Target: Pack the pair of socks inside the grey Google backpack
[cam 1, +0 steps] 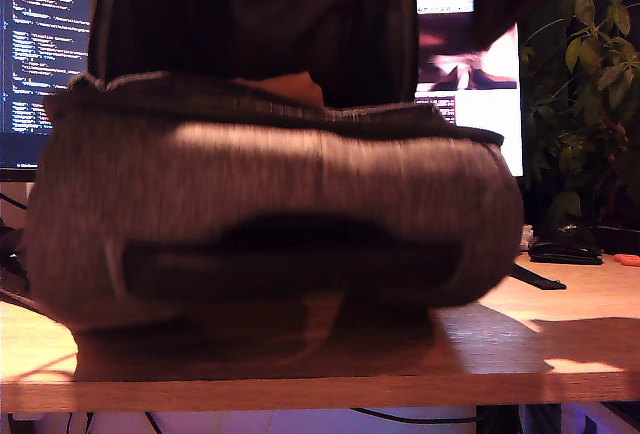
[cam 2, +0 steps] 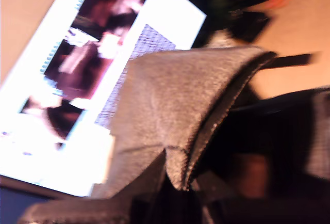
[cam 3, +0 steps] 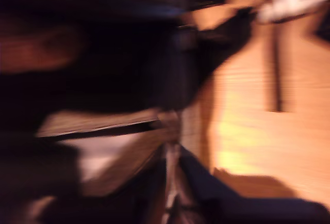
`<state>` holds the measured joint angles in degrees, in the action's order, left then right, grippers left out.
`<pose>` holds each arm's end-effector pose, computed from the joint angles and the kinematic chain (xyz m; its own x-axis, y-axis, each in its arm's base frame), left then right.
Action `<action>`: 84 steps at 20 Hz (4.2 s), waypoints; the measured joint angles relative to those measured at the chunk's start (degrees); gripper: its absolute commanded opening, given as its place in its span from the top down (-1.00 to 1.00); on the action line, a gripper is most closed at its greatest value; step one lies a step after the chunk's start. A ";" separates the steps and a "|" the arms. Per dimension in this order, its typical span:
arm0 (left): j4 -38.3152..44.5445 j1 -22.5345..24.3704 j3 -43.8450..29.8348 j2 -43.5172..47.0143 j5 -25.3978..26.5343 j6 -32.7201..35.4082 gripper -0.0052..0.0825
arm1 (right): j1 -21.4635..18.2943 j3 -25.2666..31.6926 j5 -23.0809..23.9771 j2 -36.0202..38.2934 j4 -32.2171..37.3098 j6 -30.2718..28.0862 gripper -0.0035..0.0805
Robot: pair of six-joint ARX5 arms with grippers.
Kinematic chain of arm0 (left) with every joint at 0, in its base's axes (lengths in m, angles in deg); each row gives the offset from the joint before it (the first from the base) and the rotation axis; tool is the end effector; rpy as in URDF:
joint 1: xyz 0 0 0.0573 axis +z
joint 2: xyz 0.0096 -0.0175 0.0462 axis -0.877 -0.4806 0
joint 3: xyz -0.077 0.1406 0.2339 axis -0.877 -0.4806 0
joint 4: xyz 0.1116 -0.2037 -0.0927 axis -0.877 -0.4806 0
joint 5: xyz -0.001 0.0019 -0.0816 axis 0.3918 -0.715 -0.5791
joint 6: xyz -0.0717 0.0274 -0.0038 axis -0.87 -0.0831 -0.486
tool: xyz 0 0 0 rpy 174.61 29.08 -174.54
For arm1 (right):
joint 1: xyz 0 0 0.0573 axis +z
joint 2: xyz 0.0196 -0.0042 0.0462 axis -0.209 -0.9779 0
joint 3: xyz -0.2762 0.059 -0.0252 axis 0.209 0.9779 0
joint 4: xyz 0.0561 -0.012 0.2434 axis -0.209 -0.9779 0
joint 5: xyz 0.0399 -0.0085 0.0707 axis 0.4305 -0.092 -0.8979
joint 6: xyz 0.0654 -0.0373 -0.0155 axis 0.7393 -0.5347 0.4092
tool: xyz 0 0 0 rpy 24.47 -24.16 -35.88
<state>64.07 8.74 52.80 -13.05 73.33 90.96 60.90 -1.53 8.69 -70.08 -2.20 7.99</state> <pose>0.1821 -0.2027 0.3985 0.8023 -0.4868 -0.3456 0.5764 0.4811 0.6605 0.1775 0.1555 0.3109 0.7843 0.1303 -0.6065 -0.2080 0.9764 -0.0591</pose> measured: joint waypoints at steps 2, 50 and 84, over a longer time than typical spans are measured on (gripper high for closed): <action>-3.26 0.98 0.50 0.02 -2.75 -2.38 0.94 | 0.02 0.00 0.15 2.23 -1.05 -2.89 0.94; -2.75 3.52 -16.06 8.09 -15.61 -17.22 0.92 | -4.22 -0.02 -9.57 14.97 11.93 -22.53 0.94; 29.55 42.51 -41.72 20.50 -25.53 -34.71 0.93 | -52.11 30.64 -38.97 12.66 54.84 -19.30 0.94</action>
<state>93.62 51.26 11.08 7.45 47.80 56.25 8.80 29.11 -30.28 -57.43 52.63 -11.31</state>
